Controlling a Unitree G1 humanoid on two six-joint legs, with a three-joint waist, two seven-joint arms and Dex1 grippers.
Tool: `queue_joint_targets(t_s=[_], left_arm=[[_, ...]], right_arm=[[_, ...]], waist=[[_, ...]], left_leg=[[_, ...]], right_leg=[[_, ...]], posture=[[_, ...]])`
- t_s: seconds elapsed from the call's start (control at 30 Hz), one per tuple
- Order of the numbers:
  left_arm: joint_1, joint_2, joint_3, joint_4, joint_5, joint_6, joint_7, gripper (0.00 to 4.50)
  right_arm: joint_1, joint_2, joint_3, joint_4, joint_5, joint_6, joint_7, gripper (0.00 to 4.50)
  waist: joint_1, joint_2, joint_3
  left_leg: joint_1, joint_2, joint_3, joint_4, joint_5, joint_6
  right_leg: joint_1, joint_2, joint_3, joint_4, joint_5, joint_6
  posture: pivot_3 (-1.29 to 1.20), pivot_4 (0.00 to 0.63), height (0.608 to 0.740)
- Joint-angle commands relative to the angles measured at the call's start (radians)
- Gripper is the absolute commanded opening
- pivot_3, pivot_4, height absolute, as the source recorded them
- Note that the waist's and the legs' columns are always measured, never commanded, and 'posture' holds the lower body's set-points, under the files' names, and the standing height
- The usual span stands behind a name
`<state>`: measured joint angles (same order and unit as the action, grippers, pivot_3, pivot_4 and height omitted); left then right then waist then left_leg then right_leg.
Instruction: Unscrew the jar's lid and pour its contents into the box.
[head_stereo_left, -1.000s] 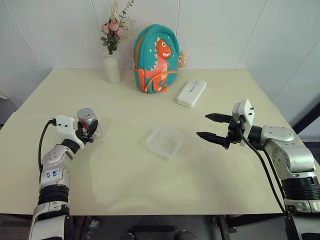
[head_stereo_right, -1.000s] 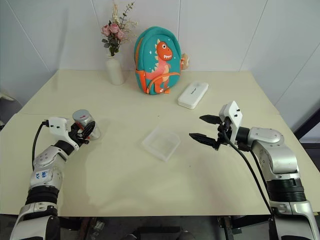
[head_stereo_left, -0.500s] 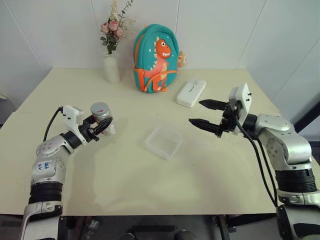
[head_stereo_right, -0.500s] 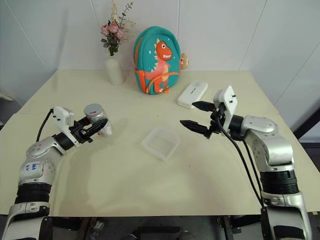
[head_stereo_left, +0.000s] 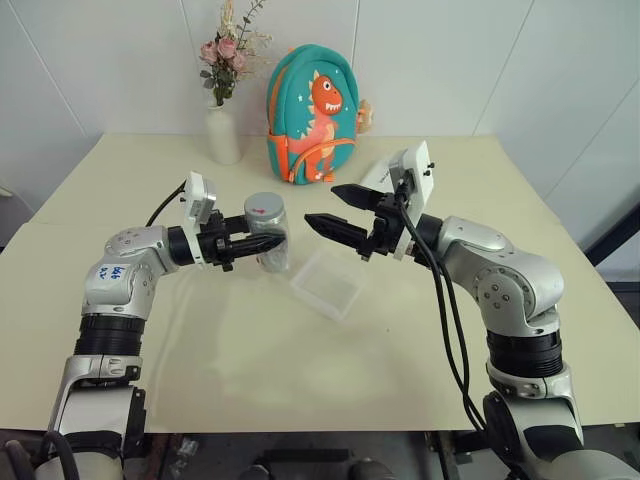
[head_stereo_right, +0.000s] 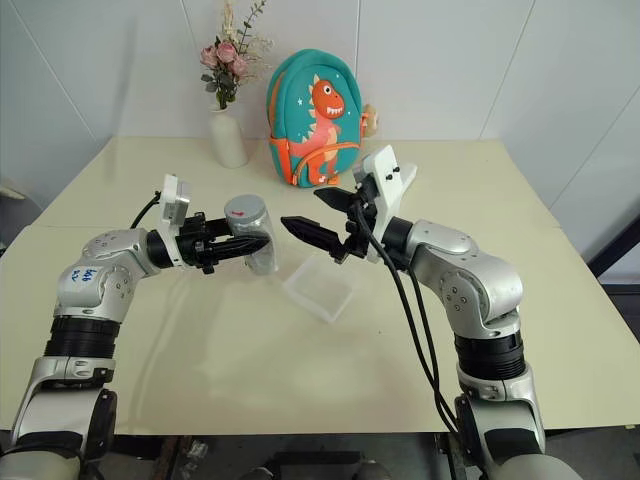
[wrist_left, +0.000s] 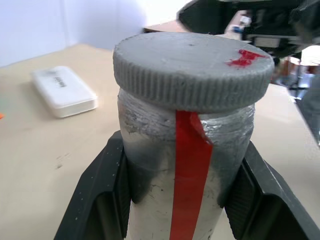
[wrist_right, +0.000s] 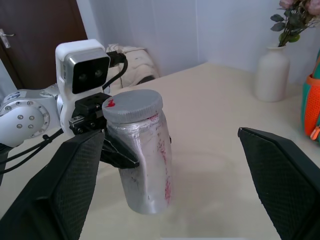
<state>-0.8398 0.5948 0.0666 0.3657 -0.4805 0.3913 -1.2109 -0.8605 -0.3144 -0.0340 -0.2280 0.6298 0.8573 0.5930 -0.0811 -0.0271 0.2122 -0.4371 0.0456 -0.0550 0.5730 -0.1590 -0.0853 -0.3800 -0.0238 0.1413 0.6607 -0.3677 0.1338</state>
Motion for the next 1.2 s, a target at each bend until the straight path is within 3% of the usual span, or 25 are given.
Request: queue_joint_targets(t_s=[0.03, 0.4, 0.8, 1.2], left_arm=[[-0.063, -0.023, -0.036, 0.032, 0.019, -0.038, -0.063, 1.98], [-0.152, -0.117, -0.057, 0.208, 0.101, -0.193, -0.056, 1.98], [-0.167, -0.129, -0.065, 0.207, 0.108, -0.186, -0.102, 1.98], [-0.165, -0.120, -0.062, 0.179, 0.115, -0.181, -0.106, 1.98]], right_arm=[[-0.044, 0.042, 0.005, -0.029, 0.031, 0.011, -0.034, 4.50], [-0.015, 0.140, 0.070, -0.098, -0.038, 0.004, -0.185, 4.50], [0.027, 0.142, 0.158, -0.081, -0.168, -0.037, -0.259, 4.50], [0.021, 0.176, 0.161, -0.056, -0.217, -0.056, -0.256, 4.50]], waist=[[0.000, 0.000, 0.000], [0.000, 0.000, 0.000], [0.000, 0.000, 0.000], [0.000, 0.000, 0.000]], left_leg=[[0.000, 0.000, 0.000, 0.000, 0.000, 0.000], [-0.004, 0.000, 0.000, 0.000, 0.000, 0.000], [-0.007, 0.000, 0.000, 0.000, 0.000, 0.000], [-0.007, 0.000, 0.000, 0.000, 0.000, 0.000]], right_leg=[[0.000, 0.000, 0.000, 0.000, 0.000, 0.000], [-0.004, 0.000, 0.000, 0.001, 0.000, 0.000], [-0.009, 0.001, 0.001, 0.004, 0.000, 0.000], [-0.010, 0.001, 0.001, 0.005, 0.000, 0.000]], posture=[[0.00, 0.150, 0.740], [0.00, 0.150, 0.740], [0.00, 0.150, 0.740], [0.00, 0.150, 0.740]])
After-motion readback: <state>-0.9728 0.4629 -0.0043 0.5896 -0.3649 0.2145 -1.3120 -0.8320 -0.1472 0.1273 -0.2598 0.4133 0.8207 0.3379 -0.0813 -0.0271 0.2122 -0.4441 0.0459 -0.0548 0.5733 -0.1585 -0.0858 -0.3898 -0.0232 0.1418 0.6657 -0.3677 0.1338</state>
